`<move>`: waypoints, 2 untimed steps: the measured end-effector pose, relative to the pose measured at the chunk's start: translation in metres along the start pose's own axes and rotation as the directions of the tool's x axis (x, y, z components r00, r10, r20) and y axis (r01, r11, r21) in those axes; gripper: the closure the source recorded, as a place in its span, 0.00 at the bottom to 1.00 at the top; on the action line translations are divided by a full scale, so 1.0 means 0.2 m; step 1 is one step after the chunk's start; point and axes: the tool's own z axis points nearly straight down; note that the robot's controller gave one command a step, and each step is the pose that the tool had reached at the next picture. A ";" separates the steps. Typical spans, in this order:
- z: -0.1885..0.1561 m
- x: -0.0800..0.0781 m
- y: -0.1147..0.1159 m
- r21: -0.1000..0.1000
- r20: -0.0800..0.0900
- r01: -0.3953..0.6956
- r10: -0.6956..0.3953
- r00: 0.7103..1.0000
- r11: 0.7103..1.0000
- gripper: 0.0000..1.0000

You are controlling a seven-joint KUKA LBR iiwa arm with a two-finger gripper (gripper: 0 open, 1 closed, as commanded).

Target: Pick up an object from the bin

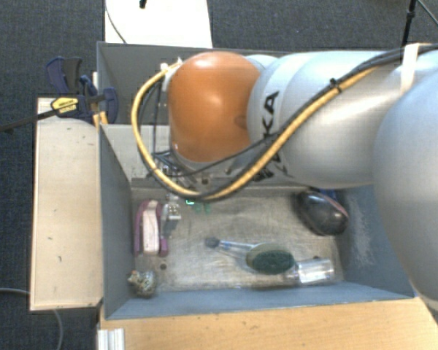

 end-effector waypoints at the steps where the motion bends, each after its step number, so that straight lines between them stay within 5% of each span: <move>1: 0.53 0.22 0.07 0.003 0.003 0.215 -0.215 0.977 0.977 0.00; 2: 0.59 0.21 0.06 -0.002 0.032 0.263 -0.263 0.964 0.965 0.00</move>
Offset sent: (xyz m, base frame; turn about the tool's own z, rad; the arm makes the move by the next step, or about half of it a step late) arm -0.0434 0.0142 -0.1033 -0.2157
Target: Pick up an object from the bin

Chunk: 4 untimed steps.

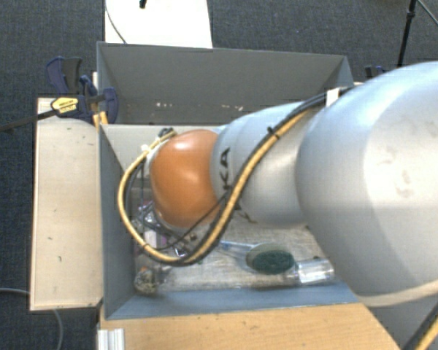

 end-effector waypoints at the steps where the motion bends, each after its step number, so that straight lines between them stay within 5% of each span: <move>1: 0.01 0.01 -0.01 0.004 -0.010 -0.008 0.008 1.000 1.000 1.00; 2: -0.87 -0.09 -0.36 0.002 -0.014 0.163 -0.163 0.987 0.987 1.00; 3: -0.85 -0.08 -0.35 -0.001 -0.023 0.163 -0.163 0.986 0.987 0.00; 4: -0.57 0.19 -0.60 -0.008 -0.028 0.413 -0.413 0.910 0.911 0.00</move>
Offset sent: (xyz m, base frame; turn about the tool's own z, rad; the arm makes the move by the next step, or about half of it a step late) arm 0.0000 0.0000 0.0000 0.0000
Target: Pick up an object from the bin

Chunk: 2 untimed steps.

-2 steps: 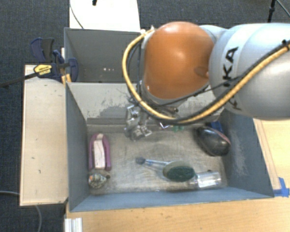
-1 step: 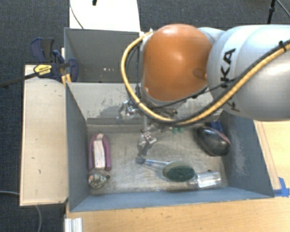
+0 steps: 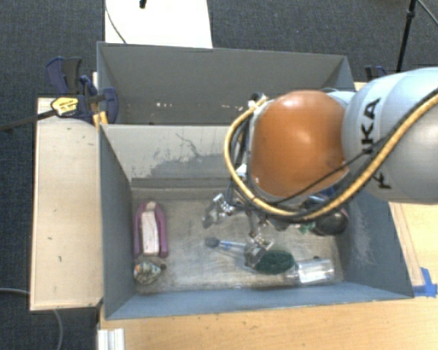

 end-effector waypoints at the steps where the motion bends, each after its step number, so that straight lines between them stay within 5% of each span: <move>1: 0.62 0.10 -0.20 -0.003 -0.002 -0.048 0.048 0.999 0.999 0.00; 2: 0.66 -0.02 -0.41 -0.002 0.006 0.227 -0.227 0.974 0.974 0.00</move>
Offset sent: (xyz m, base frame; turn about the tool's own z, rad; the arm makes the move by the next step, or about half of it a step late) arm 0.0122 -0.0423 -0.1207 0.0408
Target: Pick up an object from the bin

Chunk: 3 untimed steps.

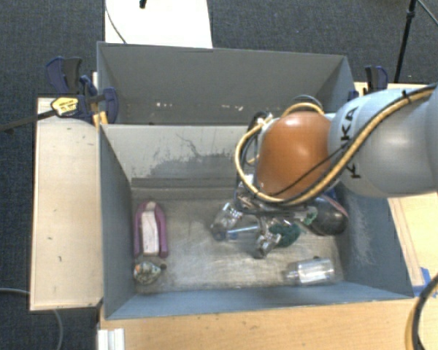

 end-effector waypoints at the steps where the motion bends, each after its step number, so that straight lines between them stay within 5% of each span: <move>1: -0.01 0.06 -0.26 0.003 0.004 -0.125 0.125 0.992 0.992 0.00; 2: -0.02 0.05 -0.26 0.010 0.015 -0.128 0.127 0.992 0.992 1.00; 3: -0.01 0.07 -0.26 0.006 0.001 -0.130 0.130 0.992 0.991 0.00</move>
Offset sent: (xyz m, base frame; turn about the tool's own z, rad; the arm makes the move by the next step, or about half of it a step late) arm 0.0312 -0.0433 -0.0010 0.1217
